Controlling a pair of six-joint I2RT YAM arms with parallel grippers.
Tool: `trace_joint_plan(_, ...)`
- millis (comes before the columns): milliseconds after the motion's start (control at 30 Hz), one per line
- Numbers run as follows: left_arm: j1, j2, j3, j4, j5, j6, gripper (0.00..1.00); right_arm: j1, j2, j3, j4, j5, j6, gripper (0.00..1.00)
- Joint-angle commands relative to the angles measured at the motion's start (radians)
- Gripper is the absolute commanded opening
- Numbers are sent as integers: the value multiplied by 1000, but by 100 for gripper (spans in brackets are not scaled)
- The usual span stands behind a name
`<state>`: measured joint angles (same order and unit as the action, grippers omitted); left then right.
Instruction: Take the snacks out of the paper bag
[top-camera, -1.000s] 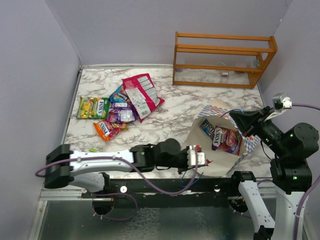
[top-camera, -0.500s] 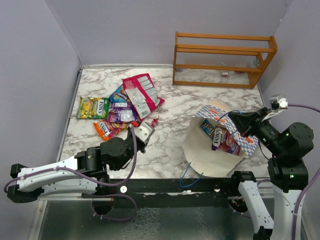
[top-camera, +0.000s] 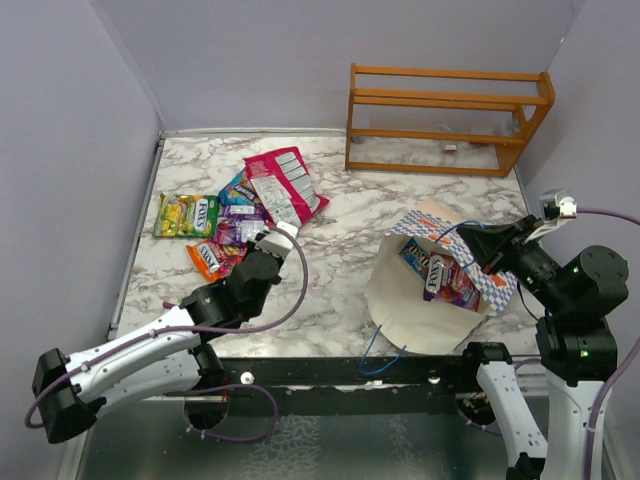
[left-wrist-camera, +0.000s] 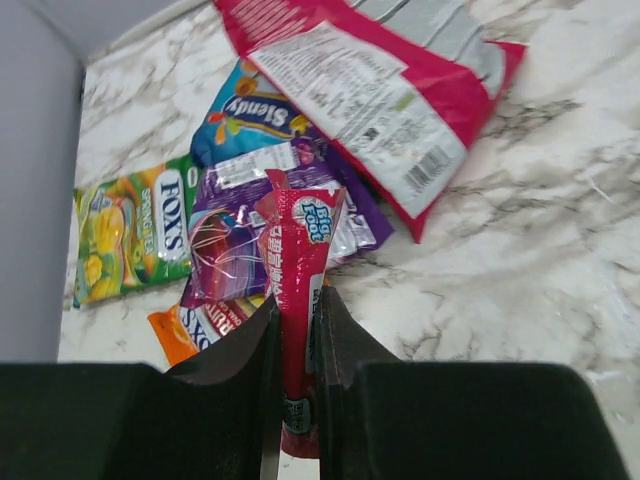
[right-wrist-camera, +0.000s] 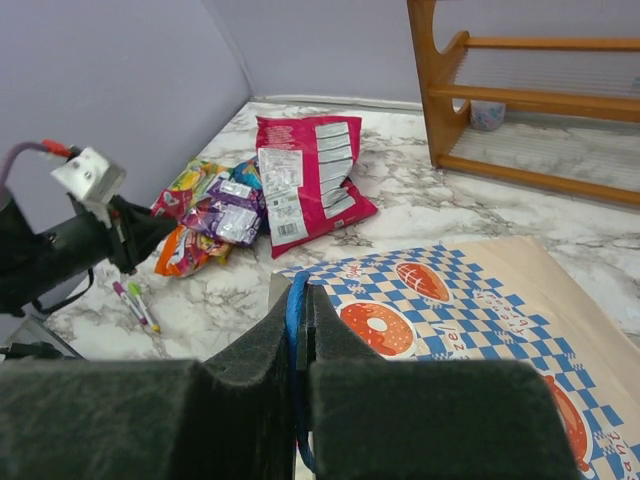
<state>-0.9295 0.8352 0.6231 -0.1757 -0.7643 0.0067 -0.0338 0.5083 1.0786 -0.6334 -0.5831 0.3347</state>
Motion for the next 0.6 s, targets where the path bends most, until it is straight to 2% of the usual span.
trace_joint_plan(0, 261, 99, 95, 60, 184, -97, 0, 3, -7, 43, -9, 28, -11, 2)
trace_joint_plan(100, 445, 209, 177, 74, 291, -182, 0, 3, -7, 47, -4, 19, -4, 2)
trace_joint_plan(200, 556, 334, 290, 32, 246, -270, 0, 3, -4, 52, 3, 10, 6, 2)
trace_joint_plan(300, 641, 432, 375, 32, 223, -345, 0, 3, -3, 56, 4, 0, 14, 2)
trace_joint_plan(400, 703, 516, 379, 93, 245, -318, 0, 3, 0, 69, -6, -2, 12, 2)
trace_joint_plan(567, 805, 613, 379, 55, 269, -310, 0, 3, -2, 80, -30, 10, 0, 2)
